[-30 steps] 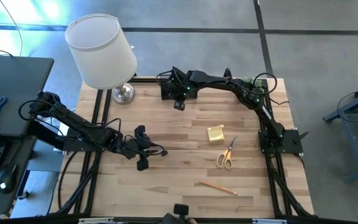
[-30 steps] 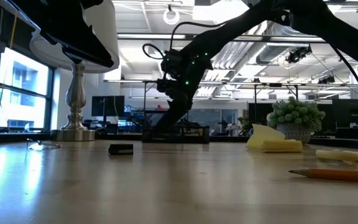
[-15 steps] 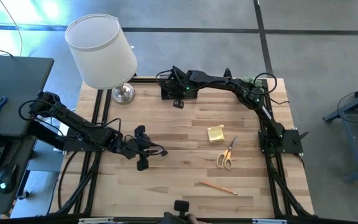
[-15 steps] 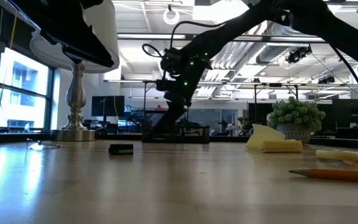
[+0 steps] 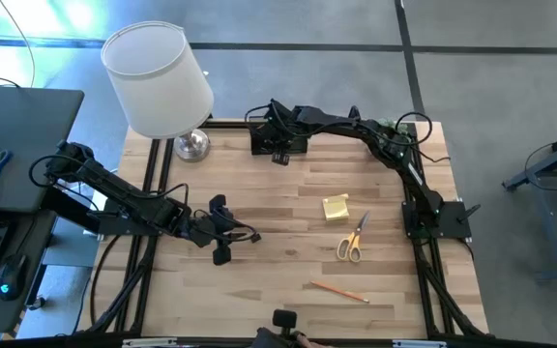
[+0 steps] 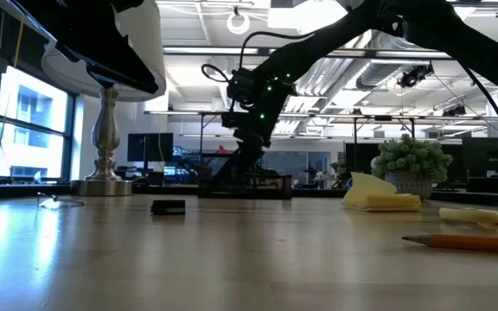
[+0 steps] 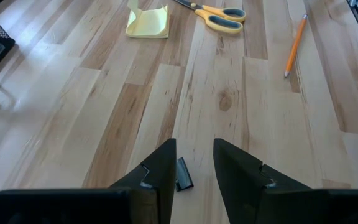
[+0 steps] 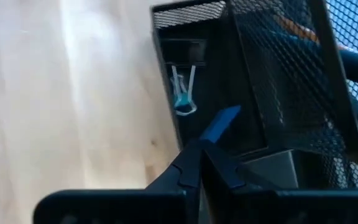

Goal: Pick and place office supplies into organizer
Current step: Adjust the black desk organizer

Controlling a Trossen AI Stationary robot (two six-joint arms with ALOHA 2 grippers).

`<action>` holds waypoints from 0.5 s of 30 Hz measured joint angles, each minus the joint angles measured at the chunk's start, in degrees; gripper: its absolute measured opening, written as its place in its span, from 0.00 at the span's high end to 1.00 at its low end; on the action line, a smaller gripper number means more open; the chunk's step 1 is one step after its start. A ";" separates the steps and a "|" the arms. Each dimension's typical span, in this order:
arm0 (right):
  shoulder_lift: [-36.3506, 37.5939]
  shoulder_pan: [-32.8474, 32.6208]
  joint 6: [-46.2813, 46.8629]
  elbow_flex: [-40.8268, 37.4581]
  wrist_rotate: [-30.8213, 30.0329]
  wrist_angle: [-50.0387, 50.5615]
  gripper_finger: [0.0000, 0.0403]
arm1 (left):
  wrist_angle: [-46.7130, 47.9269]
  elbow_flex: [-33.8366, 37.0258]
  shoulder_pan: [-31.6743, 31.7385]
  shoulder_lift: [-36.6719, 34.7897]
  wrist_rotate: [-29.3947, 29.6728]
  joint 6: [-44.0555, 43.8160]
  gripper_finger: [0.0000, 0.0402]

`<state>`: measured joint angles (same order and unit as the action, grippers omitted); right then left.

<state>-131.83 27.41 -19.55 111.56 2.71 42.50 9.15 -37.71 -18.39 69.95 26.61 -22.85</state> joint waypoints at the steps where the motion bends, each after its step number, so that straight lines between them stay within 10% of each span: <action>1: 0.04 -0.09 0.00 0.57 0.45 0.69 1.00 | 0.05 0.00 0.00 0.00 0.00 0.00 0.76; 15: -0.91 -0.43 -1.95 1.99 2.01 -14.26 1.00 | 0.17 0.00 0.00 0.00 1.11 0.00 0.76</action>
<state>-132.74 26.98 -21.50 113.56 4.72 28.24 9.32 -37.71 -18.39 69.95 27.73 -22.85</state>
